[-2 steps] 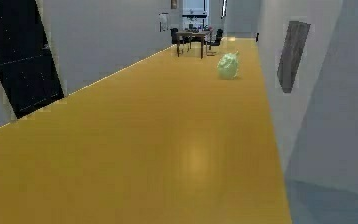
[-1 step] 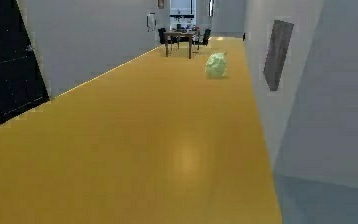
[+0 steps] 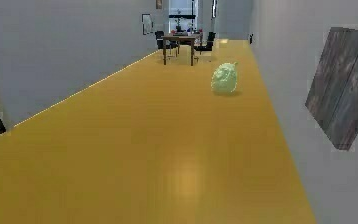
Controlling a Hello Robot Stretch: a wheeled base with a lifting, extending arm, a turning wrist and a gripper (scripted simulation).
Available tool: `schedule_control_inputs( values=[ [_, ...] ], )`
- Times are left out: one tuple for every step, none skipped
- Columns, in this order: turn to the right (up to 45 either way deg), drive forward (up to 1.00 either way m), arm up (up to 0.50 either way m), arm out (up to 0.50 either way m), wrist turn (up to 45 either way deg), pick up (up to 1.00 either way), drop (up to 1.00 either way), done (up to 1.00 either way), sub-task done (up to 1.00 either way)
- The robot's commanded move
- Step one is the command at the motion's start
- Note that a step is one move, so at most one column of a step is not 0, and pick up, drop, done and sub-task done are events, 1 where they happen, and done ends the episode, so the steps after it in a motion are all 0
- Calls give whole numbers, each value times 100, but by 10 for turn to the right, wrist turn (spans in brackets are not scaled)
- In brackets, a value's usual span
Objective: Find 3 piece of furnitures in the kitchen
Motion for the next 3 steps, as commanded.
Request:
schedule_control_inputs(
  values=[
    [0, 100, 0, 0, 0, 0, 0, 0, 0],
    [0, 100, 0, 0, 0, 0, 0, 0, 0],
    [0, 100, 0, 0, 0, 0, 0, 0, 0]
  ],
)
